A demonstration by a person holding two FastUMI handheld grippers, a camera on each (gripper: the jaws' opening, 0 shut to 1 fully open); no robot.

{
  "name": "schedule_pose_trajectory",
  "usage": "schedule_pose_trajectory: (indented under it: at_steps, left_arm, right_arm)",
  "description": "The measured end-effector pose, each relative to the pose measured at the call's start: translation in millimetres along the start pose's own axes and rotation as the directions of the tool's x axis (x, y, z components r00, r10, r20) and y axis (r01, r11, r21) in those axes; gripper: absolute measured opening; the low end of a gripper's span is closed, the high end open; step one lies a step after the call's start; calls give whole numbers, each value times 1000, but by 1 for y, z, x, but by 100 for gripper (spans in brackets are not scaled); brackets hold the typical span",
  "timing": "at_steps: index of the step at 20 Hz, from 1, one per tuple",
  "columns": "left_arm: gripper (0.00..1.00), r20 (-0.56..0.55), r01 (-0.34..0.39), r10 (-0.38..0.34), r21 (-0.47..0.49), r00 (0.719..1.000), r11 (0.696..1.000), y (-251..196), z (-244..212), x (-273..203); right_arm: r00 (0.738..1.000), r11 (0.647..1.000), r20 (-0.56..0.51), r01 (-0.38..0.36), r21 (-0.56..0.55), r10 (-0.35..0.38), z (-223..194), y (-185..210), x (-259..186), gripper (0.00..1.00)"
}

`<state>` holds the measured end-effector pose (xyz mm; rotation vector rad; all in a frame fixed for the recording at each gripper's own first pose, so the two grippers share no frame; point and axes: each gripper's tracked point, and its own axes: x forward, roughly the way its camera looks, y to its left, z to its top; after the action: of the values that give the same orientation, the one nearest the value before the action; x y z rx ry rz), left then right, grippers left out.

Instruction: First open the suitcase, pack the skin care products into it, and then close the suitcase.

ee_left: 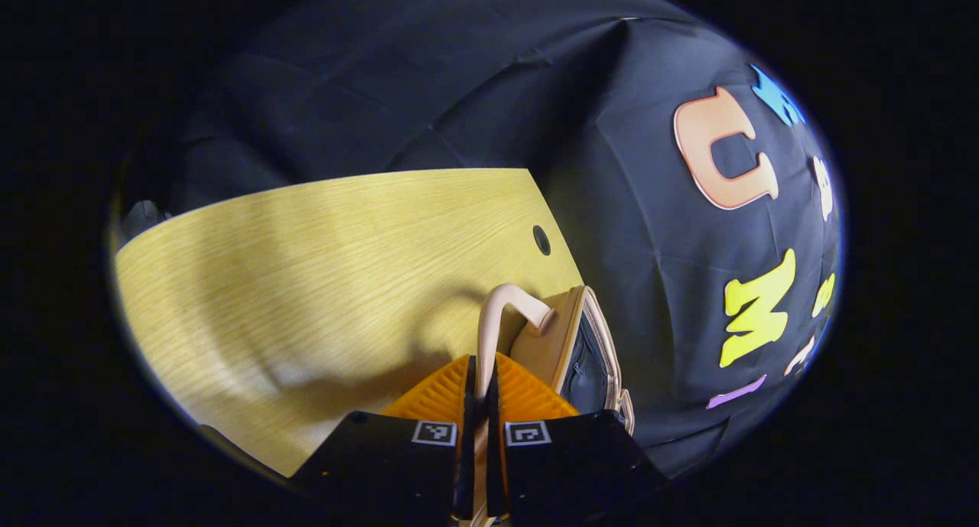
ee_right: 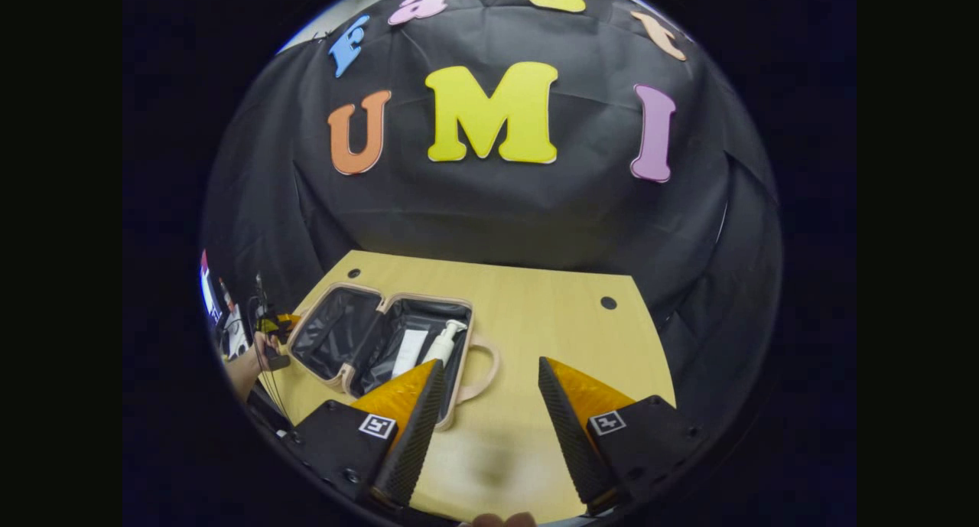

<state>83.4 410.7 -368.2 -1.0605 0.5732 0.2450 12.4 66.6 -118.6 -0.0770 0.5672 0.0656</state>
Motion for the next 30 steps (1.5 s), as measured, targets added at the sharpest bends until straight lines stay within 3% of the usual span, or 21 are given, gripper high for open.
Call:
schedule_pose_trajectory:
  at_steps: [5, 8, 11, 16, 18, 19, 20, 22, 23, 26, 30]
  left_arm:
    - [7, 119, -2, -16, 149, 993, 989, -68, 28, -38]
    - [7, 185, -28, -30, 304, 982, 952, -122, 31, -65]
    - [7, 236, -45, -78, 478, 969, 877, -197, 6, -105]
    - [7, 212, 0, -167, 618, 963, 786, -276, -50, -130]
    - [7, 191, 13, -201, 694, 961, 720, -302, -79, -132]
    - [7, 173, 18, -221, 746, 960, 665, -321, -105, -130]
    - [7, 145, 44, -243, 770, 959, 636, -343, -137, -125]
    - [7, 98, 92, -268, 781, 959, 617, -357, -169, -119]
    - [7, 64, 116, -268, 787, 961, 606, -361, -188, -115]
    - [7, 7, 123, -238, 841, 971, 527, -373, -241, -95]
    - [7, -20, 99, -167, 874, 986, 475, -371, -294, -73]
  right_arm:
    - [993, 999, 114, 15, 45, -20, 19, -29, -31, 71]
    - [982, 999, 185, 31, 20, -34, 32, -35, -44, 74]
    - [956, 1000, 294, 11, -6, -9, 50, -30, -69, 73]
    - [945, 998, 325, 9, 60, -28, 48, -46, -75, 73]
    - [944, 996, 328, 17, 86, -45, 44, -58, -76, 74]
    - [943, 994, 328, 26, 103, -58, 38, -68, -80, 74]
    - [942, 992, 326, 38, 117, -75, 32, -82, -84, 74]
    - [942, 990, 319, 63, 129, -101, 23, -100, -91, 73]
    - [942, 989, 316, 78, 128, -115, 18, -109, -95, 73]
    - [941, 984, 293, 141, 105, -166, -3, -144, -113, 73]
    - [944, 971, 244, 191, 145, -222, -22, -180, -117, 73]
